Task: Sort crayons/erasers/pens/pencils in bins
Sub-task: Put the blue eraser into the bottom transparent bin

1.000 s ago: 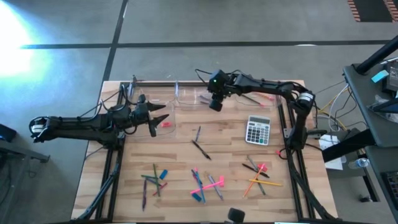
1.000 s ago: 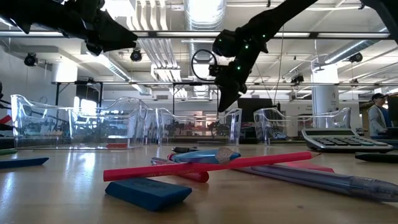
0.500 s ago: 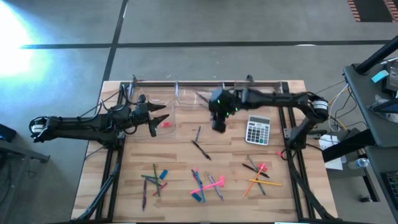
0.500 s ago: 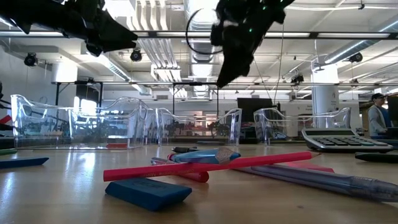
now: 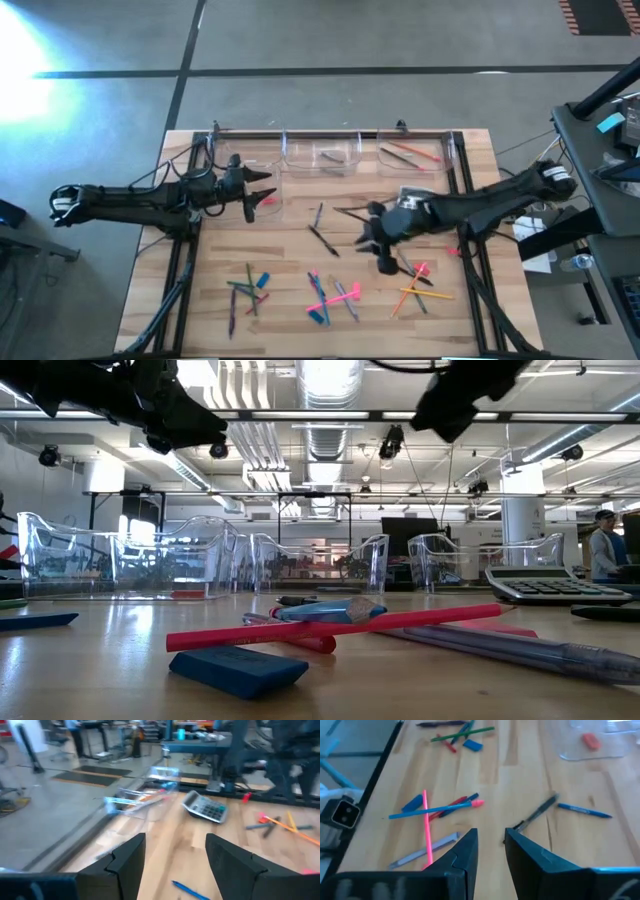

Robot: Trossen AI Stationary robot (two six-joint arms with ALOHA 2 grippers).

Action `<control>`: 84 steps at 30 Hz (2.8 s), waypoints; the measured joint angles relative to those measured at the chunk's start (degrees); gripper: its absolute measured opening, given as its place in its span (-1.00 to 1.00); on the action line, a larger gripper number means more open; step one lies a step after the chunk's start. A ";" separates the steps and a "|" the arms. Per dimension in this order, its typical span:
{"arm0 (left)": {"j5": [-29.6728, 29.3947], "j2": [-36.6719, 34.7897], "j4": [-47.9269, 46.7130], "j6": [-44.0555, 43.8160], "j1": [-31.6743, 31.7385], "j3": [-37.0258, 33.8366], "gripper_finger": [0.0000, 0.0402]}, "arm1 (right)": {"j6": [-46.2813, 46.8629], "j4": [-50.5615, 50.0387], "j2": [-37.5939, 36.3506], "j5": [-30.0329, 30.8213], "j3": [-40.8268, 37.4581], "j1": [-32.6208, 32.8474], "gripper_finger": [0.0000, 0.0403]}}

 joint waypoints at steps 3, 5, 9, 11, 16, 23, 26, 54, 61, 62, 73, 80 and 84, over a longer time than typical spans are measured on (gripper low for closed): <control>7.11 2.47 4.73 -3.14 -0.22 0.46 -0.03 | 2.26 1.15 -3.50 6.51 -3.61 2.49 -0.56; 14.91 4.29 11.20 -6.49 -0.45 0.48 -0.03 | 2.79 2.51 -5.18 10.12 -5.89 3.39 -0.56; 27.69 7.31 23.35 -12.87 -2.07 0.52 -0.03 | 2.89 5.79 -7.73 12.99 -9.11 3.69 -0.56; 26.52 7.95 19.25 -13.07 -3.60 1.29 -0.03 | 2.79 6.13 -8.15 13.45 -9.71 3.65 -0.56; 11.20 9.89 -13.20 -11.84 -9.17 9.43 -0.03 | 1.40 6.47 -8.20 13.42 -9.94 3.67 -0.56; 7.12 16.16 -38.29 -11.79 -20.17 17.77 -0.03 | -0.35 6.93 -7.06 15.97 -9.98 3.65 -0.56; 7.67 19.42 -40.37 -13.38 -23.23 16.94 -0.03 | -0.40 6.89 -6.45 16.33 -10.00 3.65 -0.56; 25.01 45.91 -34.81 -2.32 -26.22 18.58 -0.03 | -1.60 8.61 -5.33 16.35 -9.98 3.62 -0.56; 23.77 47.10 -33.70 -0.44 -26.18 18.58 -0.03 | -1.64 9.01 -5.31 16.35 -9.98 3.62 -0.56; 23.75 47.15 -33.45 0.03 -26.18 18.58 -0.03 | -1.64 9.01 -5.31 16.35 -9.98 3.62 -0.56; 23.40 48.23 -33.21 0.25 -27.17 18.10 -0.03 | -1.62 9.04 -5.31 16.33 -9.98 3.62 -0.56; 23.36 48.23 -33.43 0.29 -27.87 18.08 -0.05 | -1.60 9.15 -5.31 16.35 -9.98 3.62 -0.56; 23.36 48.23 -33.58 0.26 -28.27 18.03 -0.17 | -1.64 9.19 -5.31 16.34 -9.98 3.62 -0.56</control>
